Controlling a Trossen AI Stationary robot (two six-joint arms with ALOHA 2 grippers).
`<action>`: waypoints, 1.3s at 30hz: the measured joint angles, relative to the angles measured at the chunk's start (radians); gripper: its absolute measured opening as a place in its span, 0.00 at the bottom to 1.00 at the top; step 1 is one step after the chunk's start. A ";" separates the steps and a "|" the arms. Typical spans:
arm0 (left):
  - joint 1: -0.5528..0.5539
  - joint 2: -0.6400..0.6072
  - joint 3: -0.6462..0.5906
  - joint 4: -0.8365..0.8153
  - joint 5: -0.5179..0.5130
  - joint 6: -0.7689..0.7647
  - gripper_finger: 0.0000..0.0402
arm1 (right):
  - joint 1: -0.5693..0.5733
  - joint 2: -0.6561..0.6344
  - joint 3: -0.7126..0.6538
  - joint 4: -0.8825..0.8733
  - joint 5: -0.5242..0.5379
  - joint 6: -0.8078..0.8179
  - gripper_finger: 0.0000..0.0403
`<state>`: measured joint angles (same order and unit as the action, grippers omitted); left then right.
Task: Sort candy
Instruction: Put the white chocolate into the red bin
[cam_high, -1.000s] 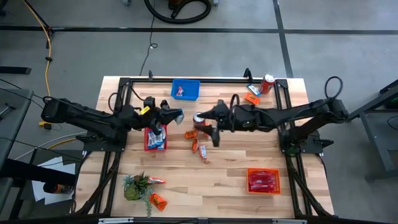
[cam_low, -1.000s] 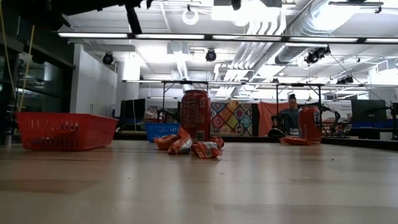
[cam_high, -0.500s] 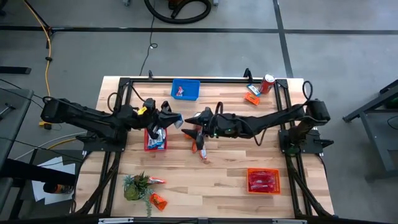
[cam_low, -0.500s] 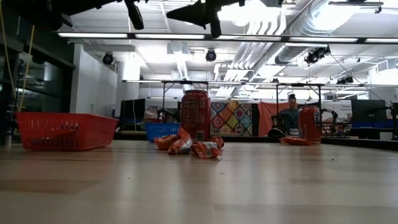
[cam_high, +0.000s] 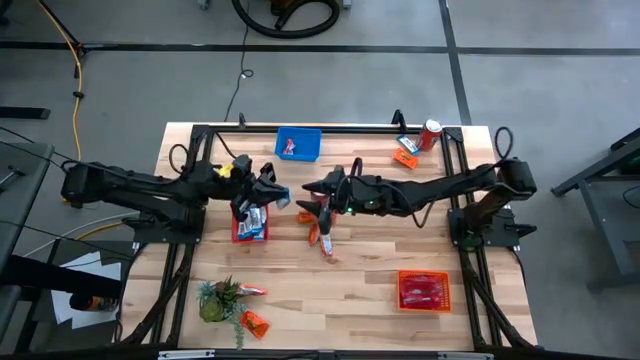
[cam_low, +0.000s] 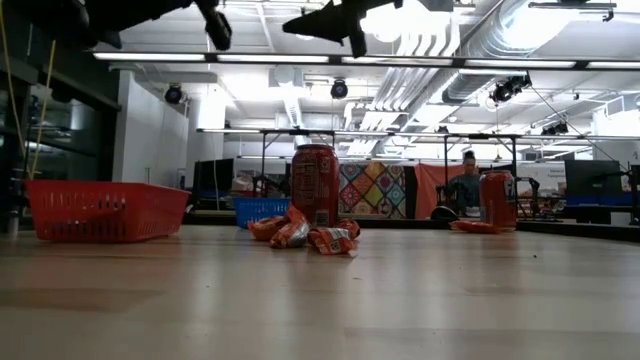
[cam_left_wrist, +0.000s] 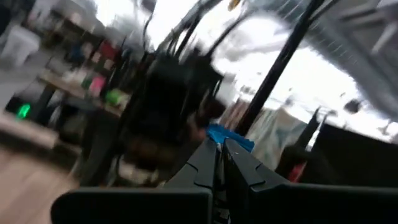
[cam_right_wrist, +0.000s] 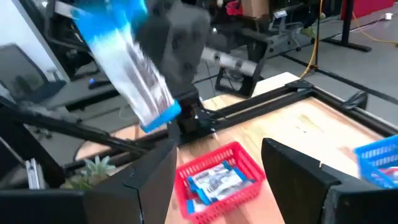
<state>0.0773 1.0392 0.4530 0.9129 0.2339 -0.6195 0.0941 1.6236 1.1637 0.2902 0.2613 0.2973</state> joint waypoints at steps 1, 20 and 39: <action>0.005 -0.026 0.000 -0.069 0.005 0.001 0.00 | -0.003 -0.015 0.000 -0.025 -0.001 -0.010 0.57; -0.031 -0.536 0.000 -1.423 -0.566 -0.220 0.00 | -0.010 -0.189 0.000 -0.407 0.054 -0.037 0.57; -0.408 -0.124 0.000 -1.537 -0.947 -1.204 0.00 | -0.010 -0.187 0.000 -0.484 0.106 -0.010 0.57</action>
<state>-0.3310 0.9147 0.4530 -0.6244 -0.7133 -1.8235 0.0845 1.4364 1.1637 -0.1938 0.3675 0.2874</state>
